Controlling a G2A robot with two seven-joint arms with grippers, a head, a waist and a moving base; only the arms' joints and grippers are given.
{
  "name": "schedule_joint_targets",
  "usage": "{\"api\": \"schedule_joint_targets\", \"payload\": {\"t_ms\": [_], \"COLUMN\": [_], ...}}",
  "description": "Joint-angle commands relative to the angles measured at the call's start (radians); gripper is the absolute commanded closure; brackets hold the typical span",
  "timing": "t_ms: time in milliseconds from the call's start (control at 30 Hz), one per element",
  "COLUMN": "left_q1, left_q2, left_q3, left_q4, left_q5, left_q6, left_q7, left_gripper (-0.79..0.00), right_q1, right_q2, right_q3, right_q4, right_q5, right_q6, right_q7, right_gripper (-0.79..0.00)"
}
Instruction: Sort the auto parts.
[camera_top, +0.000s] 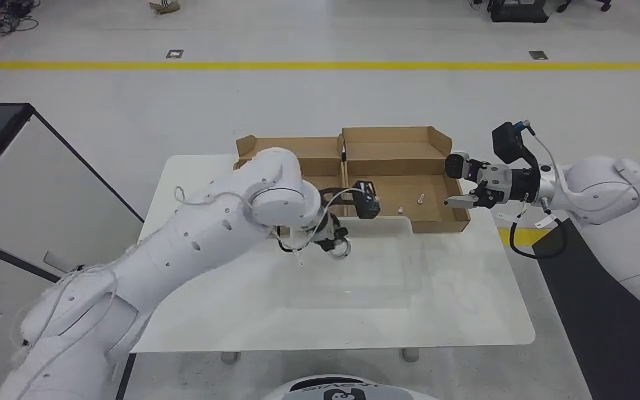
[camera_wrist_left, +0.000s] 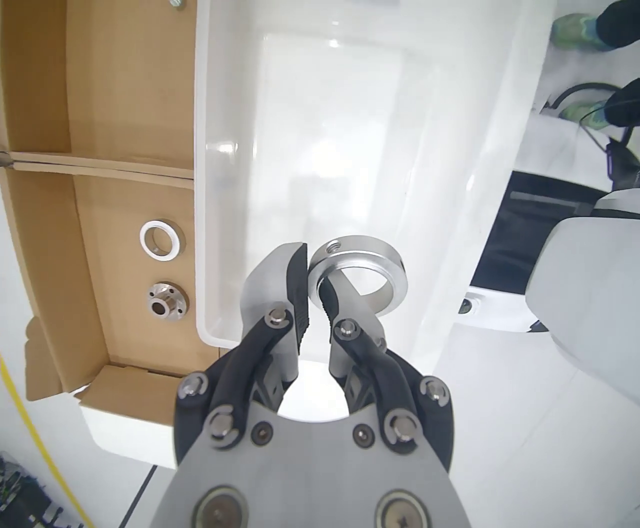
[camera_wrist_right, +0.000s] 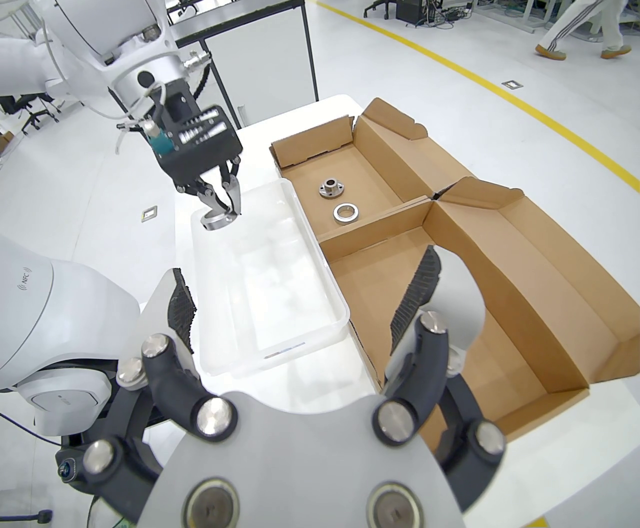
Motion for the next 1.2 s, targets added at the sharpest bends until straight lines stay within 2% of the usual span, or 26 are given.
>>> {"api": "schedule_joint_targets", "payload": {"t_ms": [0, 167, 300, 600, 733, 867, 933, 1000, 1167], "left_q1": [0.044, 0.144, 0.204, 0.211, 0.26, 0.338, 0.374, 0.405, 0.457], "left_q2": [0.041, 0.127, 0.183, 0.187, 0.198, 0.22, 0.231, 0.24, 0.267], "left_q3": [-0.067, -0.209, -0.261, -0.264, -0.338, -0.43, -0.459, -0.472, -0.456], "left_q4": [-0.039, -0.084, -0.127, -0.128, -0.094, -0.082, -0.072, -0.07, -0.081], "left_q5": [-0.035, -0.151, -0.198, -0.203, -0.267, -0.416, -0.505, -0.592, -0.724], "left_q6": [-0.032, -0.138, -0.199, -0.202, -0.206, -0.306, -0.379, -0.444, -0.561], "left_q7": [0.032, 0.138, 0.2, 0.216, 0.356, 0.433, 0.437, 0.445, 0.562], "left_gripper": [0.0, 0.0, 0.0, 0.0, 0.0, 0.0, 0.0, 0.0, 0.0], "right_q1": [0.0, 0.0, 0.0, 0.0, 0.0, 0.0, 0.0, 0.0, 0.0], "right_q2": [0.0, 0.0, 0.0, 0.0, 0.0, 0.0, 0.0, 0.0, 0.0], "right_q3": [0.0, 0.0, 0.0, 0.0, 0.0, 0.0, 0.0, 0.0, 0.0], "right_q4": [0.0, 0.0, 0.0, 0.0, 0.0, 0.0, 0.0, 0.0, 0.0], "right_q5": [0.0, 0.0, 0.0, 0.0, 0.0, 0.0, 0.0, 0.0, 0.0], "right_q6": [0.0, 0.0, 0.0, 0.0, 0.0, 0.0, 0.0, 0.0, 0.0], "right_q7": [0.0, 0.0, 0.0, 0.0, 0.0, 0.0, 0.0, 0.0, 0.0], "right_gripper": [-0.785, -0.785, -0.785, -0.785, -0.785, -0.785, -0.785, -0.785, -0.785]}}
